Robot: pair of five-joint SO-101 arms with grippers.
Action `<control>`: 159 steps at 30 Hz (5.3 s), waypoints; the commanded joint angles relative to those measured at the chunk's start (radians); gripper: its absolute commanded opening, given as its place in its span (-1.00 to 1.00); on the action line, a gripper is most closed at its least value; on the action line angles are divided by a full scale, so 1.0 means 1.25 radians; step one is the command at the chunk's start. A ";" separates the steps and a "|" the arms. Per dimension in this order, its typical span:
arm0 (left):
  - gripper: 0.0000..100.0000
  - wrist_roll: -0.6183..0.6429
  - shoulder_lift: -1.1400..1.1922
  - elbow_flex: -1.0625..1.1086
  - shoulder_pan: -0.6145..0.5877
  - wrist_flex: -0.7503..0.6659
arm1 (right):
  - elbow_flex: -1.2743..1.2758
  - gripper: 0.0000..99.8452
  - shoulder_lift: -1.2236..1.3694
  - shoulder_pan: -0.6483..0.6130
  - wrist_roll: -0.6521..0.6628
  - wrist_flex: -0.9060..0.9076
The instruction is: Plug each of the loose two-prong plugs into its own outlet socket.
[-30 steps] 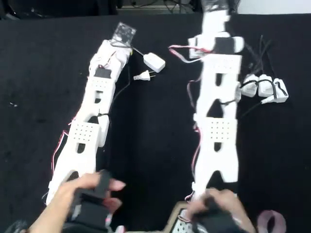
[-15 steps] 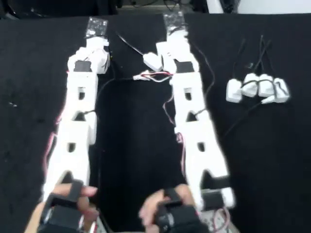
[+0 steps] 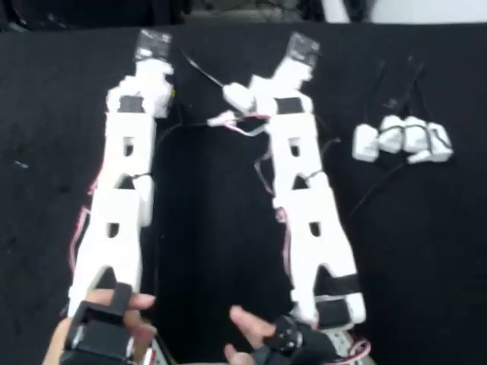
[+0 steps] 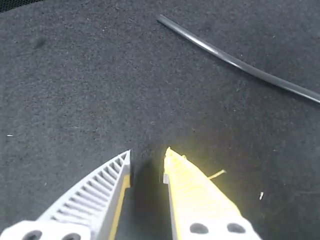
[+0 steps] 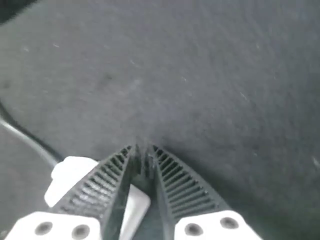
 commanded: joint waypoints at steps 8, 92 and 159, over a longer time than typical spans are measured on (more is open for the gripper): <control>-0.77 0.002 -0.045 -0.045 0.015 -0.002 | -0.073 -0.98 -0.111 0.007 0.083 0.230; -0.88 0.119 -0.265 -0.042 0.087 0.458 | -0.075 -0.98 -0.207 -0.023 0.497 0.228; -0.88 0.209 -0.787 0.240 -0.018 0.642 | 1.617 -0.98 -1.254 -0.022 0.372 -0.851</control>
